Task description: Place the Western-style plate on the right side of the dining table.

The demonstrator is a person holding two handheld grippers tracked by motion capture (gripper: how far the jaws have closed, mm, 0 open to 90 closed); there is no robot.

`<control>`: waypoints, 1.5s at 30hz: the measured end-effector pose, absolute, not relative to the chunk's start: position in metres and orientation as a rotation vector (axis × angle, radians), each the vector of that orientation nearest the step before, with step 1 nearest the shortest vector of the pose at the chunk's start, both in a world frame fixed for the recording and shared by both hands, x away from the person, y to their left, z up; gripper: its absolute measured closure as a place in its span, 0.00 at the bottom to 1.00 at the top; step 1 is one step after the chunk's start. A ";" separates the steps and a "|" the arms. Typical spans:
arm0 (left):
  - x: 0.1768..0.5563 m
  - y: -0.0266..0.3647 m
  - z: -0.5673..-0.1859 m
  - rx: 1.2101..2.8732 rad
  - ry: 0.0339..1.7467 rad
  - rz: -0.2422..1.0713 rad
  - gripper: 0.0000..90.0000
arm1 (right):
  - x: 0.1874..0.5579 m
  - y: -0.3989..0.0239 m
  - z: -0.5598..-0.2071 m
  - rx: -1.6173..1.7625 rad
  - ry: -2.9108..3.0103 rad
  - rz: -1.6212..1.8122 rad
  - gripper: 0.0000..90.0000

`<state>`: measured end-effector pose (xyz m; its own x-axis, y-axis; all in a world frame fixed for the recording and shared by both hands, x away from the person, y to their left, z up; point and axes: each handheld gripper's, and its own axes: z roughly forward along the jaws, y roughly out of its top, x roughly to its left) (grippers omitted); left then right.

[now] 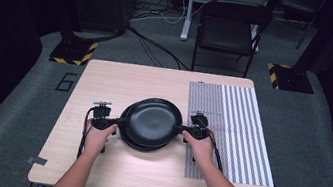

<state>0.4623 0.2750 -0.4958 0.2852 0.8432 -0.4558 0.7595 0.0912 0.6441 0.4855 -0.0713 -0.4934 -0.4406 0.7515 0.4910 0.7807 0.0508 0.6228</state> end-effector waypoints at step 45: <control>0.462 0.267 -0.503 1.607 1.484 0.073 0.70 | 0.464 -0.075 -0.494 -1.649 -2.140 -1.363 0.69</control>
